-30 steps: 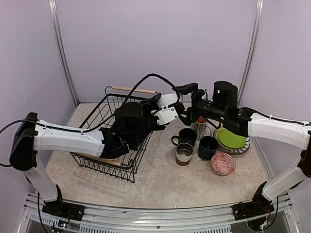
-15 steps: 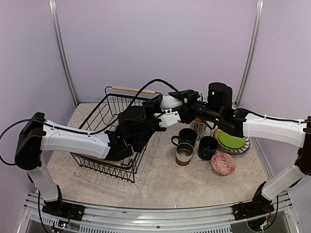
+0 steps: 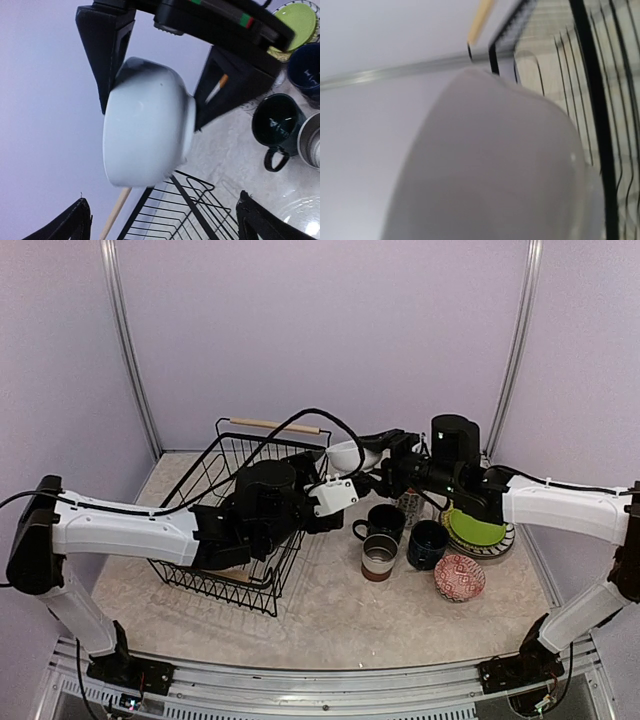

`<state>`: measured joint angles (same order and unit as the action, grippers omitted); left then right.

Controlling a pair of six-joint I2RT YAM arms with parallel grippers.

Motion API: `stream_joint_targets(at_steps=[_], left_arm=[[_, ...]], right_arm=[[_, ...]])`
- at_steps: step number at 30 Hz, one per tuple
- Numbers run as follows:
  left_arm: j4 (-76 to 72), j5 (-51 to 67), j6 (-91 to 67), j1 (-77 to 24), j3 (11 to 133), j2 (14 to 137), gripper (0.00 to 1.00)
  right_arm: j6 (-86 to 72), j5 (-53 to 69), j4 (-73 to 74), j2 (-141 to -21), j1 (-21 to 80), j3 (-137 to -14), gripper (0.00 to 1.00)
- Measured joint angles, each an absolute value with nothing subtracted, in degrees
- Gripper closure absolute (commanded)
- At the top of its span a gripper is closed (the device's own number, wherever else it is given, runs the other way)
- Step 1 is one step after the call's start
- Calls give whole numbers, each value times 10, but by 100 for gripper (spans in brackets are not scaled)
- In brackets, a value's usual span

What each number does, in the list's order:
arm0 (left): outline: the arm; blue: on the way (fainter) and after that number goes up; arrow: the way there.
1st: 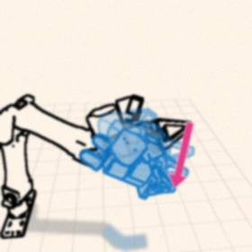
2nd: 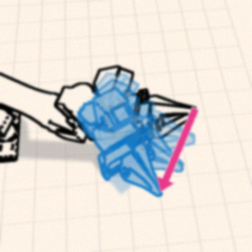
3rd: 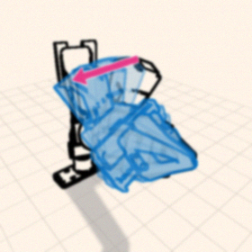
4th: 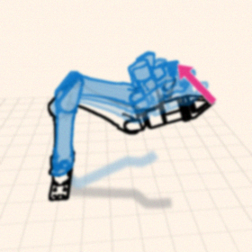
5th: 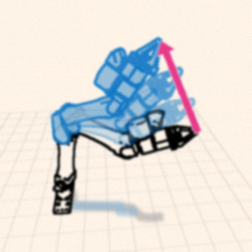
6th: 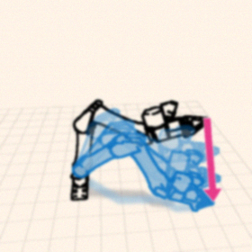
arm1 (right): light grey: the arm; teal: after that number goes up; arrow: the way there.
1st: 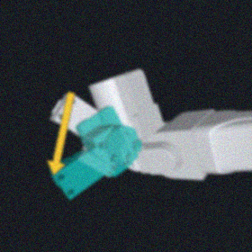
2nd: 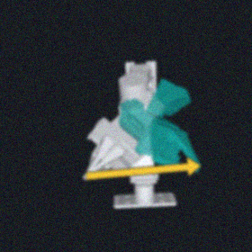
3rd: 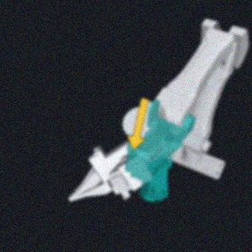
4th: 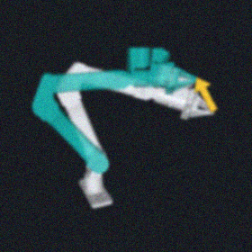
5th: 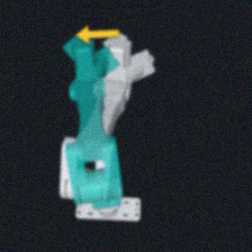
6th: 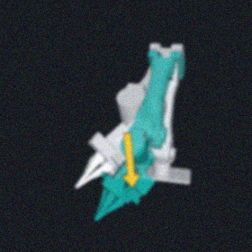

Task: Unload the mixed dishes from the dish rack
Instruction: Pass from the left arm to the right, then place the bowl in the bowl.

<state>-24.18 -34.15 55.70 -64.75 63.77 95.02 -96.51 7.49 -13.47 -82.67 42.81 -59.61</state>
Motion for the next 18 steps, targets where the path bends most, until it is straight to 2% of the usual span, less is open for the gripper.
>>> stream_joint_targets(at_steps=[6, 11, 16, 18], left_arm=[[-38, -244, 408, -642, 647, 846, 1], [126, -104, 258, -578, 732, 791, 1], [198, 24, 135, -472, 784, 736, 1], [209, 76, 89, -423, 784, 713, 1]], right_arm=[[-884, 62, -135, -807, 390, -588, 100], [-750, 75, -89, -763, 373, -552, 100], [-579, 78, 79, -676, 370, -546, 100], [-522, 59, 195, -637, 370, -563, 100]])
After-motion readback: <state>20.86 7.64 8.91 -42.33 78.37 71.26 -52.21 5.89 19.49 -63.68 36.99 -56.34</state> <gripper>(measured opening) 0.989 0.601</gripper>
